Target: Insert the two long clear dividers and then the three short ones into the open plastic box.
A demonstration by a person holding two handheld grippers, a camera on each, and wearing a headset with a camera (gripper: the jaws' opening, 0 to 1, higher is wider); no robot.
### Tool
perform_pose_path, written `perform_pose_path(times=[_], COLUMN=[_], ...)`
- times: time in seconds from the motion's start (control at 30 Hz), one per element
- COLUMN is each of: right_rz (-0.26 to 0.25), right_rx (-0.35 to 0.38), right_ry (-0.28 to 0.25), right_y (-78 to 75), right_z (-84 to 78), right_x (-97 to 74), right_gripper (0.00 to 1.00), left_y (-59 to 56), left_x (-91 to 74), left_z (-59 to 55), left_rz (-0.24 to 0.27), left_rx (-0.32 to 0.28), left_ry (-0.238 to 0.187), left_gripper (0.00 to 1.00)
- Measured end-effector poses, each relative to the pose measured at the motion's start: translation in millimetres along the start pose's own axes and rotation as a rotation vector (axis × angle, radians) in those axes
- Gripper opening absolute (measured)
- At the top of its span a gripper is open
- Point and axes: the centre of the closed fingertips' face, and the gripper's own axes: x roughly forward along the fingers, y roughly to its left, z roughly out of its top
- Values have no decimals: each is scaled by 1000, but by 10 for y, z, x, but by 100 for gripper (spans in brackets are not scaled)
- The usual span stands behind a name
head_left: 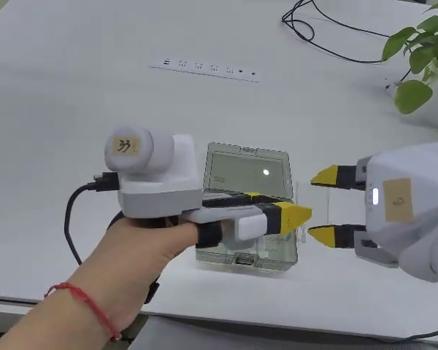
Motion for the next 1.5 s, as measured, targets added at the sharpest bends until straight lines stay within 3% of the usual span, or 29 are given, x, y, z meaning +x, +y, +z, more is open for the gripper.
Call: perform_pose_path(times=[0.2,0.57,1.07,1.2,1.23,1.37,1.5], right_rz=[2,6,14,23,23,86,220], right_rx=[-5,-15,-16,18,27,142,251], right_ry=[-12,-8,-11,-41,-49,-124,-206], right_y=[4,9,16,-2,-14,-58,-39], right_z=[77,98,90,143,152,190,225], right_x=[-26,-32,-11,-32,-43,-123,-222], right_gripper=[32,32,33,36,36,34,29], left_y=[-65,-91,-49,-20,-21,-17,-125], left_x=[34,53,54,43,36,-21,-86], left_z=[-24,-42,-54,-54,-56,-100,-135], left_rz=[-30,-60,-47,-45,-47,-59,-116], left_rx=[-27,-20,-52,-46,-33,115,284], left_ry=[4,21,7,3,6,43,70], left_gripper=[15,0,0,0,0,0,0])
